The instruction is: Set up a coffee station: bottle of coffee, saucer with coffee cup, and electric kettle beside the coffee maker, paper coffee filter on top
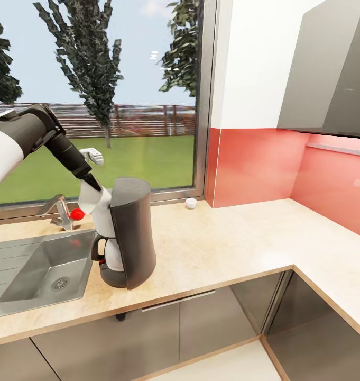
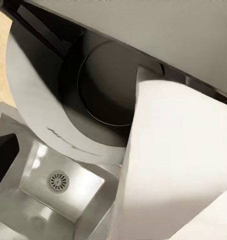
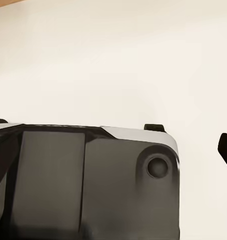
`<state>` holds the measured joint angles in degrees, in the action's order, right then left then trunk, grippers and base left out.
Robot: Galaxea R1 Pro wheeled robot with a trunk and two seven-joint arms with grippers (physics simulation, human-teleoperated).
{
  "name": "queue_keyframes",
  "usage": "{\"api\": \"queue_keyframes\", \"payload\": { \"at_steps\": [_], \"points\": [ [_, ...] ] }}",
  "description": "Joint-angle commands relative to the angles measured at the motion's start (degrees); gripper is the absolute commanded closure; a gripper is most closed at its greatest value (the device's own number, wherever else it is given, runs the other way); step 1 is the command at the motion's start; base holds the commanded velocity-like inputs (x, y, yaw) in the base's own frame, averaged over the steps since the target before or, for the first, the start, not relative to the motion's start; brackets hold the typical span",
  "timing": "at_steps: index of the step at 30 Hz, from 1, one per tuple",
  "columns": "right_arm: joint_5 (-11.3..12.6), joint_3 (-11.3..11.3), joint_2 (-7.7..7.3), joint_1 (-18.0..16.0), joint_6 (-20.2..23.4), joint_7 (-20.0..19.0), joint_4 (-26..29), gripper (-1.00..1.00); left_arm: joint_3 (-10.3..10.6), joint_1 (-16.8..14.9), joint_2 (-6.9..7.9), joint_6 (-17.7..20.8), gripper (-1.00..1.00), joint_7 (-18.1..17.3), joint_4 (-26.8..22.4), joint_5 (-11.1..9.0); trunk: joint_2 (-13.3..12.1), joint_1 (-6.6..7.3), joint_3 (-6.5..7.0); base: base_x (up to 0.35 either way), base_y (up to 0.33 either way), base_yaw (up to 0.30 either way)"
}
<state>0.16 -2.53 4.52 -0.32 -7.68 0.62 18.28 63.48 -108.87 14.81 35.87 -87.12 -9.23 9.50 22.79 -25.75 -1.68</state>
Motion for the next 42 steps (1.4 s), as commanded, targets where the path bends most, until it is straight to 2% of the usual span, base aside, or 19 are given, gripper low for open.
{"api": "queue_keyframes", "payload": {
  "at_steps": [1, 10, 13, 15, 18, 21, 24, 37, 39, 42],
  "points": [
    [0.02, -0.2, -0.03, -0.03, -0.14, 0.06, 0.0, -1.0, -0.28, -0.03, 0.04, 0.62, -1.0, 0.02, -0.15, 0.6, 0.13, -0.04, -0.13, 0.0, 0.0, 0.0],
    [0.02, -0.2, 0.0, -0.03, -0.14, 0.04, 0.0, -1.0, -0.35, -0.03, 0.04, 0.69, -1.0, 0.74, -0.18, 0.65, 0.13, -0.04, -0.13, 0.0, 0.0, 0.0],
    [0.02, -0.2, 0.02, -0.03, -0.14, 0.06, 0.0, -1.0, -0.55, -0.09, 0.07, 0.81, -1.0, 3.34, -0.21, 0.57, 0.13, -0.04, -0.13, 0.0, 0.0, 0.0],
    [0.02, -0.2, 0.0, -0.03, -0.14, 0.04, 0.0, -1.0, -1.97, -0.1, -0.08, 0.85, -1.0, 5.56, -0.27, 0.54, 0.13, -0.04, -0.13, 0.0, 0.0, 0.0],
    [0.02, -0.2, -0.02, -0.03, -0.14, 0.06, 0.0, -1.0, -5.66, -0.16, -0.32, 0.82, -1.0, 9.14, -0.39, 0.56, 0.13, -0.04, -0.13, 0.0, 0.0, 0.0],
    [0.02, -0.2, -0.02, -0.03, -0.14, 0.08, 0.0, -1.0, -6.97, -0.19, -0.53, 0.79, -1.0, 11.96, -0.45, 0.59, 0.13, -0.04, -0.13, 0.0, 0.0, 0.0],
    [0.02, -0.2, -0.03, -0.03, -0.14, 0.08, 0.0, -1.0, -7.23, -0.2, -0.59, 0.78, -1.0, 13.53, -0.51, 0.58, 0.13, -0.04, -0.13, 0.0, 0.0, 0.0],
    [0.02, -0.2, -0.02, -0.03, -0.14, 0.09, -0.04, -1.0, -7.4, -0.96, -0.41, 0.81, -1.0, 14.6, -0.53, 0.52, 0.13, -0.04, -0.13, 0.0, 0.0, 0.0],
    [0.02, -0.2, -0.03, -0.03, -0.14, 0.07, -0.04, -1.0, -8.26, -1.46, -0.4, 0.85, -1.0, 14.81, -0.53, 0.52, 0.13, -0.04, -0.13, 0.0, 0.0, 0.0],
    [0.02, -0.2, -0.02, -0.03, -0.15, 0.07, -0.03, -1.0, -11.79, -2.6, -0.35, 0.86, -1.0, 14.99, -0.53, 0.52, 0.13, -0.04, -0.13, 0.0, 0.0, 0.0]
  ]
}}
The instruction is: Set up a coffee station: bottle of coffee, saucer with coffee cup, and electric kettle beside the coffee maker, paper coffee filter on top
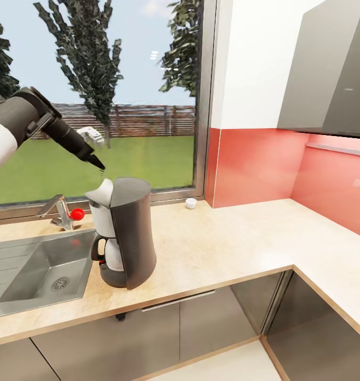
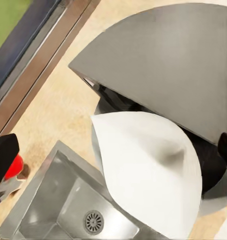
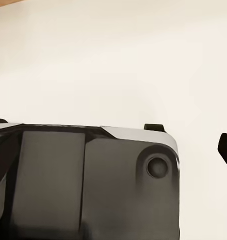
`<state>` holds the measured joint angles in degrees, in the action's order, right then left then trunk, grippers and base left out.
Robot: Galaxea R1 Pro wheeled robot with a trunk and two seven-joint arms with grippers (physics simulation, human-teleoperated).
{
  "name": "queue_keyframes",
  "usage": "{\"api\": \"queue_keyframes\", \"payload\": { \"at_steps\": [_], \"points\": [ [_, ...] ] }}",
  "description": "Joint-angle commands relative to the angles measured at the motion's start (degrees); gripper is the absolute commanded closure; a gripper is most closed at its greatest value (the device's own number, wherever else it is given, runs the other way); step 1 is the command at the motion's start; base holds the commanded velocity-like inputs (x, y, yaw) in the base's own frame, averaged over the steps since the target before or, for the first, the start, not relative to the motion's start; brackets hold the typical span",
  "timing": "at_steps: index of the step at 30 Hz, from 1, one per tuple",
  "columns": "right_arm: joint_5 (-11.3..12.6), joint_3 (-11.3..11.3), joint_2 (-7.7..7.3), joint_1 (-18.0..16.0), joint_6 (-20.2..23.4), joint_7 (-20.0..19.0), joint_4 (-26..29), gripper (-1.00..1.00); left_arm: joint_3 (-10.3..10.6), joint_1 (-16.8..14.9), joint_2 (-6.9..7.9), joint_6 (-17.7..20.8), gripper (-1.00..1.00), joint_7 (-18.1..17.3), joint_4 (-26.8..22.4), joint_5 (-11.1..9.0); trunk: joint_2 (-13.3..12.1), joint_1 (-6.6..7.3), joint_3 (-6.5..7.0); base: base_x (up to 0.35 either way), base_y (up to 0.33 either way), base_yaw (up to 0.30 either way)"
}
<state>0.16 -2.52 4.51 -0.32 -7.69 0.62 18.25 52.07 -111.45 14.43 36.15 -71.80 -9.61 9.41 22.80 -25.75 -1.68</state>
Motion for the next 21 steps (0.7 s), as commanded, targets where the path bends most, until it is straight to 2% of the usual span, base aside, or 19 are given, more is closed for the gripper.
{"api": "queue_keyframes", "payload": {
  "at_steps": [1, 3, 6, 9, 14, 17, 21],
  "points": [
    [0.02, -0.2, -0.02, -0.03, -0.14, 0.07, 0.01, -1.0, -1.72, -0.32, 0.1, 0.59, -1.0, -0.31, -0.15, 0.63, 0.12, -0.04, -0.13, 0.0, 0.0, 0.0],
    [0.02, -0.2, -0.03, -0.03, -0.13, 0.07, 0.02, -1.0, -4.09, -0.7, 0.34, 0.59, -1.0, -0.29, -0.15, 0.68, 0.12, -0.04, -0.13, 0.0, 0.0, 0.0],
    [0.02, -0.17, -0.03, -0.03, -0.15, 0.08, 0.03, -1.0, -5.07, -0.75, 0.75, 0.53, -1.0, -0.28, -0.15, 0.69, 0.12, -0.04, -0.13, 0.0, 0.0, 0.0],
    [0.07, -0.07, -0.07, -0.03, -0.14, 0.08, 0.09, -1.0, -5.52, -0.63, 1.51, 0.5, -1.0, -0.27, -0.15, 0.65, 0.12, -0.04, -0.13, 0.0, 0.0, 0.0],
    [0.1, 0.31, -0.11, -0.03, -0.15, 0.08, 0.12, -1.0, -5.94, -0.32, 1.65, 0.5, -1.0, -0.29, -0.15, 0.57, 0.12, -0.04, -0.13, 0.0, 0.0, 0.023],
    [0.11, 0.32, -0.12, -0.03, -0.14, 0.08, 0.12, -1.0, -5.93, -0.26, 1.65, 0.5, -1.0, -0.34, -0.13, 0.13, 0.12, -0.04, -0.13, 0.0, 0.0, 0.207],
    [0.11, 0.32, -0.12, -0.03, -0.17, 0.08, 0.12, -1.0, -5.93, -0.2, 1.65, 0.5, -1.0, -0.28, -0.14, -1.61, 0.12, -0.04, -0.13, 0.0, 0.0, 0.257]
  ]
}}
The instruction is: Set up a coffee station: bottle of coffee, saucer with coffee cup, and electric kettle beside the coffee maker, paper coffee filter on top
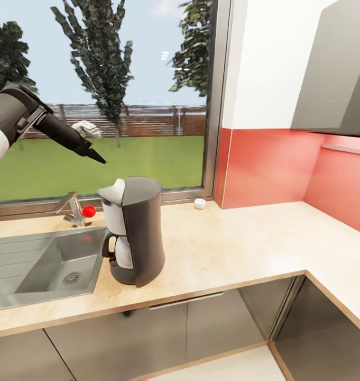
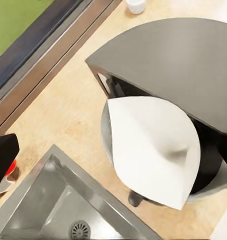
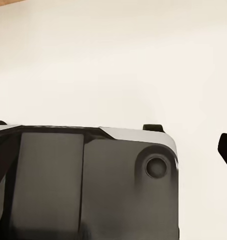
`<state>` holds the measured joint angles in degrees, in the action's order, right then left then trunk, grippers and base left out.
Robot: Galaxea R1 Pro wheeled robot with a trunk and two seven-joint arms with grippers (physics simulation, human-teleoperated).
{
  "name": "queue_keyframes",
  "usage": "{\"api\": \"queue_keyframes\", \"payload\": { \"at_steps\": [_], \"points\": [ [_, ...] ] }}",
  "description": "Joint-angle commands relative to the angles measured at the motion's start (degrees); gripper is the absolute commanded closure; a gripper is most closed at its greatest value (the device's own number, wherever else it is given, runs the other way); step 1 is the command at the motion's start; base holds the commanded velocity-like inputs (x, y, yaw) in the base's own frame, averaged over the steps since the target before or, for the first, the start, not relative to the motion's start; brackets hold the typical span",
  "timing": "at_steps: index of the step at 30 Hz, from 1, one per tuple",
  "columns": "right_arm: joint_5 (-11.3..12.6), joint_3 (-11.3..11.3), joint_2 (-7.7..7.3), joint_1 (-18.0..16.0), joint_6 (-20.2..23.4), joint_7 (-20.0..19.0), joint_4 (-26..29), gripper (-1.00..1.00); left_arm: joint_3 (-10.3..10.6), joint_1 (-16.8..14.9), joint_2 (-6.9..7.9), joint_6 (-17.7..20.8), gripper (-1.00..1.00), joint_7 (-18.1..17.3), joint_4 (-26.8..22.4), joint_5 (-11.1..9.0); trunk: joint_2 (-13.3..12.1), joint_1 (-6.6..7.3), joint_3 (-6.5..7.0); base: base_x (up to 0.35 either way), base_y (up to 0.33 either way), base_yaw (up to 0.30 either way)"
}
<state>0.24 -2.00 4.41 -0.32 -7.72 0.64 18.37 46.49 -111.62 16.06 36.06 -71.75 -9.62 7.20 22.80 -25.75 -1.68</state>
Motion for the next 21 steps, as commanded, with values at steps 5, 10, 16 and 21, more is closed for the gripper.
{"api": "queue_keyframes", "payload": {
  "at_steps": [5, 10, 16, 21],
  "points": [
    [0.03, -0.2, -0.02, -0.03, -0.13, 0.07, 0.0, -1.0, -0.35, -0.01, -0.01, 0.59, -1.0, -0.32, -0.13, 0.07, 0.12, -0.04, -0.13, -0.038, -0.037, 0.225],
    [0.03, -0.2, -0.02, -0.03, -0.12, 0.07, 0.0, -1.0, -0.35, 0.05, 0.0, 0.59, -1.0, -0.32, -0.13, 0.02, 0.12, -0.04, -0.13, -0.203, -0.153, 0.043],
    [0.01, -0.2, -0.02, -0.03, -0.13, 0.07, 0.0, -1.0, -0.35, 0.1, 0.02, 0.59, -1.0, -0.32, -0.07, 0.01, 0.12, -0.04, -0.13, -0.24, -0.174, 0.004],
    [0.01, -0.2, -0.02, -0.03, -0.14, 0.07, 0.0, -1.0, -0.35, 0.17, 0.02, 0.59, -1.0, -0.32, 0.0, 0.01, 0.12, -0.04, -0.13, -0.244, -0.176, 0.0]
  ]
}}
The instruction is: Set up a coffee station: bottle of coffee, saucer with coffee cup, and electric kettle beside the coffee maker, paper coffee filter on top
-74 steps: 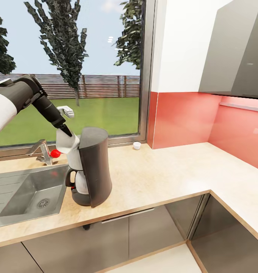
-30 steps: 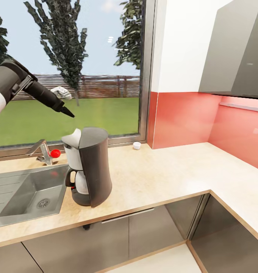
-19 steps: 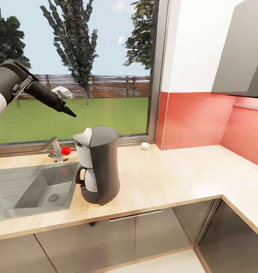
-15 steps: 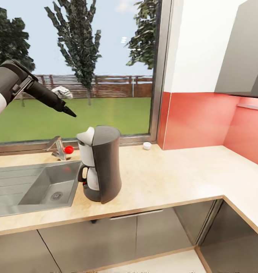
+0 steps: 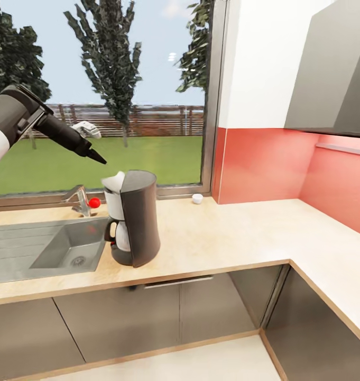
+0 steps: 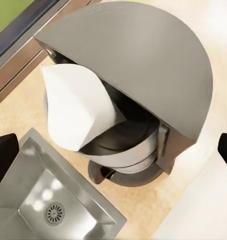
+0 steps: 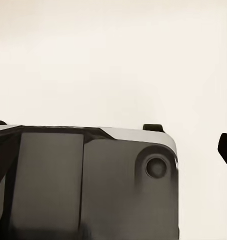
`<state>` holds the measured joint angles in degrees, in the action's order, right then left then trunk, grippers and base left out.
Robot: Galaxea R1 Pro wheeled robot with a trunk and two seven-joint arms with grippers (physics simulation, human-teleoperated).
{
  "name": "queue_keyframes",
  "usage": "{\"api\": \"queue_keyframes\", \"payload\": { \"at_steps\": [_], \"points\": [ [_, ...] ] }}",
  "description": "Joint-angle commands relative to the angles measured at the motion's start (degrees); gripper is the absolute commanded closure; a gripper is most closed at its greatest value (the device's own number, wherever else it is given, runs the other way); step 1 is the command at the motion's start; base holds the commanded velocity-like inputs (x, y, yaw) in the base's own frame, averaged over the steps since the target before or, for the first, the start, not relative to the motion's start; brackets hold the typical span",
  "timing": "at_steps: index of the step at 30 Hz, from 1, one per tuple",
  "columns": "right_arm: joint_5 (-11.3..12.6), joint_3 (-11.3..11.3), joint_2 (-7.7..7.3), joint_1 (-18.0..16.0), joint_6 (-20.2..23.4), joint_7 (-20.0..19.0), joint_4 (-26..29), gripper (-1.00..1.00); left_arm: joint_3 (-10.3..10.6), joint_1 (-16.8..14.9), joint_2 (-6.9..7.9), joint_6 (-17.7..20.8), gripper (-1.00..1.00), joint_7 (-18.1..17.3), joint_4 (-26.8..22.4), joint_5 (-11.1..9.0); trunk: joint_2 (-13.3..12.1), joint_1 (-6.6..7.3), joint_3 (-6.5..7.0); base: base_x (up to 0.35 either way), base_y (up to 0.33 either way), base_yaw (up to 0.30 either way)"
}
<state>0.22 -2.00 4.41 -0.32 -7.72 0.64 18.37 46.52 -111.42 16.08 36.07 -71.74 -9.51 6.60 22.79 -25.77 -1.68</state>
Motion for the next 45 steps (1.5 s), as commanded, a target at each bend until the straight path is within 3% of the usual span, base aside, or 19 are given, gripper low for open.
{"api": "queue_keyframes", "payload": {
  "at_steps": [1, 5, 7, 8, 9, 11, 14, 18, 27, 30, 32, 34, 38, 41, 45],
  "points": [
    [0.02, -0.2, -0.02, -0.03, -0.14, 0.07, 0.0, -1.0, -0.38, -0.03, 0.04, 0.58, -1.0, -0.33, -0.06, 0.57, 0.13, -0.01, -0.13, -0.244, -0.176, 0.0],
    [0.02, -0.2, -0.02, -0.03, -0.11, 0.07, 0.0, -1.0, -0.42, -0.01, 0.24, 0.54, -1.0, -0.33, 0.33, 0.32, 0.13, -0.01, -0.13, -0.165, -0.115, 0.001],
    [-0.02, -0.2, -0.02, -0.03, -0.1, 0.07, 0.0, -1.0, -0.41, 0.03, 1.11, 0.46, -1.0, -0.33, 0.51, -0.89, 0.13, -0.01, -0.13, -0.043, -0.029, 0.043],
    [0.01, -0.2, -0.02, -0.03, -0.1, 0.07, 0.0, -1.0, -0.39, 0.05, 2.4, 0.18, -1.0, -0.33, 0.6, -2.76, 0.13, -0.01, -0.13, -0.017, -0.012, 0.125],
    [-0.03, -0.2, -0.02, -0.03, -0.11, 0.07, 0.0, -1.0, -0.34, 0.27, 5.16, -1.96, -1.0, -0.37, 0.74, -7.3, 0.13, -0.01, -0.13, -0.006, -0.004, 0.222],
    [-0.04, -0.2, -0.02, -0.03, -0.11, 0.07, 0.0, -1.0, -0.31, 1.56, 7.24, -4.82, -1.0, -0.43, 0.79, -10.23, 0.13, -0.01, -0.13, -0.003, -0.002, 0.248],
    [-0.04, -0.2, -0.02, -0.03, -0.1, 0.07, -0.07, -1.0, -0.32, 4.39, 9.35, -7.51, -1.0, -0.48, 0.81, -12.2, 0.13, -0.01, -0.13, -0.001, -0.001, 0.267],
    [-0.04, -0.2, -0.02, -0.03, -0.1, 0.07, -0.09, -1.0, -0.31, 7.08, 11.29, -8.5, -1.0, -0.57, 0.81, -12.86, 0.13, -0.01, -0.13, 0.0, 0.0, 0.275],
    [-0.05, -0.2, 0.0, -0.03, -0.1, 0.07, -0.09, -1.0, -0.29, 12.16, 11.99, -11.68, -1.0, -0.45, 0.81, -14.21, 0.13, -0.01, -0.13, 0.0, 0.0, 0.277],
    [-0.05, -0.21, 0.05, -0.03, -0.1, 0.07, -0.11, -1.0, -0.35, 17.13, 12.04, -12.25, -1.0, -0.44, 0.73, -14.2, 0.13, -0.01, -0.13, 0.0, 0.0, 0.277],
    [-0.05, -0.25, 0.06, -0.03, -0.1, 0.07, -0.13, -1.0, -0.5, 21.36, 12.28, -15.73, -1.0, -0.42, 0.73, -14.27, 0.13, -0.01, -0.13, 0.0, 0.0, 0.277],
    [-0.05, -0.27, 0.07, -0.03, -0.1, 0.07, -0.16, -1.0, -1.1, 25.03, 12.48, -20.08, -1.0, -0.46, 0.73, -15.94, 0.13, -0.01, -0.13, 0.0, 0.0, 0.277],
    [-0.05, -0.29, 0.07, -0.03, -0.1, 0.07, -0.18, -1.0, -1.57, 32.59, 12.6, -25.97, -1.0, -0.42, 0.65, -24.5, 0.13, -0.01, -0.13, -0.048, 0.0, 0.277],
    [-0.05, -0.29, 0.07, -0.03, -0.1, 0.07, -0.18, -1.0, -1.6, 34.74, 12.58, -30.35, -1.0, -0.42, 0.7, -26.86, 0.13, -0.01, -0.13, -0.268, 0.0, 0.277],
    [-0.05, -0.29, 0.07, -0.03, -0.1, 0.07, -0.18, -1.0, -1.59, 38.17, 12.58, -32.5, -1.0, -0.78, 0.65, -30.46, 0.13, -0.01, -0.13, -0.322, 0.0, 0.277]
  ]
}}
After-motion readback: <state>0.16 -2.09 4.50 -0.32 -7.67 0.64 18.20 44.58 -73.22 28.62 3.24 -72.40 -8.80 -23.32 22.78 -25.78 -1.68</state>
